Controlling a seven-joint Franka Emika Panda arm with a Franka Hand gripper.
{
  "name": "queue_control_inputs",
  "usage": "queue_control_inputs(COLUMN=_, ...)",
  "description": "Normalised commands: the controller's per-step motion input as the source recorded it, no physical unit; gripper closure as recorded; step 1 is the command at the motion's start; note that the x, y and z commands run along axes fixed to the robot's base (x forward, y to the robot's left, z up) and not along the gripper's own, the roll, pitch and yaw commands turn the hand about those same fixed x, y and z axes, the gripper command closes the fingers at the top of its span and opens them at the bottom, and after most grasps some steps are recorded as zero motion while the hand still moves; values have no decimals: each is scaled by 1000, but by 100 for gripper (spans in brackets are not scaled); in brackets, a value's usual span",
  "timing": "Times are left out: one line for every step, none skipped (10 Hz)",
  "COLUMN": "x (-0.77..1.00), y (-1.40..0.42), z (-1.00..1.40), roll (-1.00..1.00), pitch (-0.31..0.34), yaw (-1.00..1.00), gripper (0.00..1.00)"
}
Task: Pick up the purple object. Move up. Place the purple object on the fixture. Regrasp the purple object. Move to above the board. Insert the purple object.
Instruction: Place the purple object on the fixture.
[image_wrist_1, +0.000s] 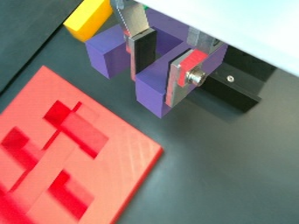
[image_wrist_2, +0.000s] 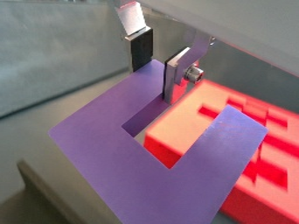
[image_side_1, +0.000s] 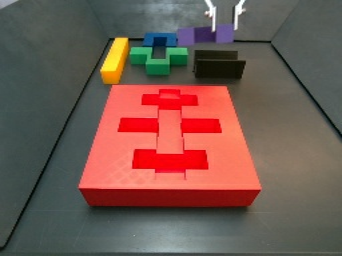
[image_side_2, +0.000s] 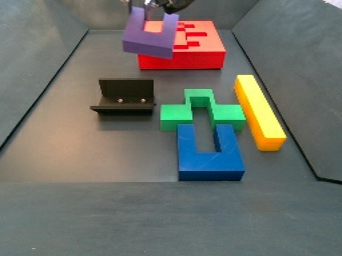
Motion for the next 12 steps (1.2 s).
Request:
queue_control_inputs(x=954, y=129, z=346, roll=-431, pitch=231, yaw=0, gripper=100)
queue_control_inputs(x=949, y=63, z=263, roll=-474, pitch=289, yaw=0, gripper=100)
queue_control_inputs(x=937, y=54, z=254, roll=-517, pitch=280, yaw=0, gripper=100)
queue_control_inputs(x=917, y=74, z=243, roll=-526, pitch=291, yaw=0, gripper=100)
queue_control_inputs(x=863, y=197, z=131, roll=-569, pitch=309, yaw=0, gripper=100)
queue_control_inputs(x=791, y=311, z=0, roll=-654, pitch=234, yaw=0, gripper=100)
queue_control_inputs(x=754, y=309, z=0, roll=-677, pitch=169, yaw=-83, gripper=100)
queue_control_inputs(x=711, y=294, z=-23, roll=-683, pitch=71, yaw=-211, gripper=100)
queue_control_inputs(x=697, y=340, z=-151, roll=-694, pitch=0, yaw=-211, gripper=100)
queue_control_inputs(x=671, y=480, z=-203, roll=-680, pitch=0, yaw=-91, gripper=100)
queue_control_inputs(x=771, y=531, z=-243, roll=-506, pitch=66, yaw=-26, gripper=100)
queue_control_inputs(x=914, y=509, z=-289, roll=-183, pitch=226, yaw=0, gripper=100)
